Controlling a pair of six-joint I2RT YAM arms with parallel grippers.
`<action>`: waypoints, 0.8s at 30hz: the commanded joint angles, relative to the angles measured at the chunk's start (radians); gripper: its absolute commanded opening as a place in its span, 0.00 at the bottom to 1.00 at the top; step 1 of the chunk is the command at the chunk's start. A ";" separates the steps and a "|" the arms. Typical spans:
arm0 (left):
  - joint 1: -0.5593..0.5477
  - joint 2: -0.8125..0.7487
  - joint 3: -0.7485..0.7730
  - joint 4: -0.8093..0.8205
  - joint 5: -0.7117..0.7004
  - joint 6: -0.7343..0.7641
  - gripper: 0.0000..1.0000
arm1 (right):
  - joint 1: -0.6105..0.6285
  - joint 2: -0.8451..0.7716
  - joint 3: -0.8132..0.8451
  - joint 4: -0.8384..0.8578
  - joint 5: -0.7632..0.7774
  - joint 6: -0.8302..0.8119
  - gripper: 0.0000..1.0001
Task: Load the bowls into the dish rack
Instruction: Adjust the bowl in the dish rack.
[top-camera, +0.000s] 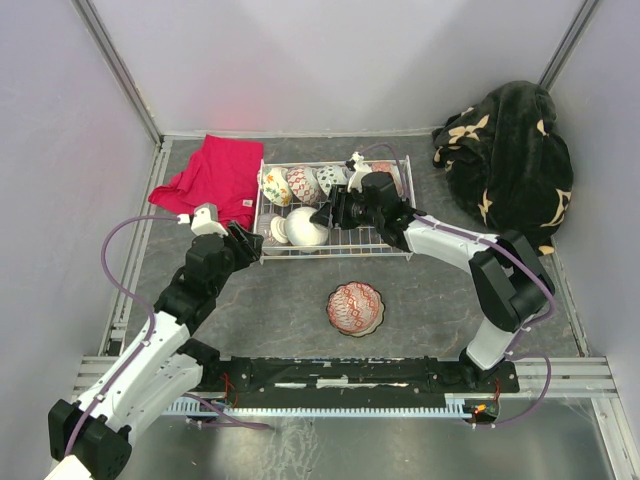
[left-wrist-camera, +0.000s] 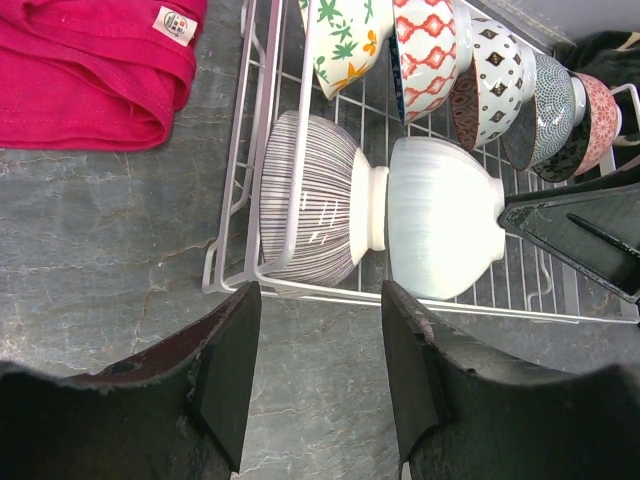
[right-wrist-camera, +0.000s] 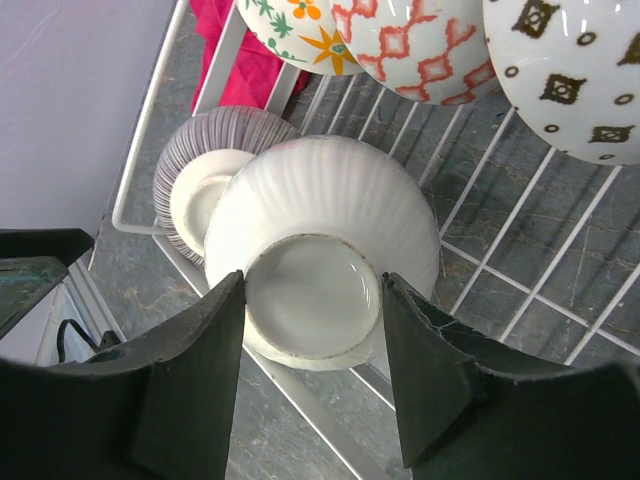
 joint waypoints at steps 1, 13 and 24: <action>0.006 -0.011 0.006 0.046 0.001 0.027 0.58 | 0.003 -0.004 0.006 0.135 -0.062 0.036 0.56; 0.005 -0.011 0.015 0.041 0.002 0.029 0.58 | 0.004 0.010 0.007 0.150 -0.072 0.046 0.56; 0.005 -0.026 0.019 0.030 0.010 0.029 0.57 | 0.004 0.030 -0.007 0.163 -0.071 0.051 0.57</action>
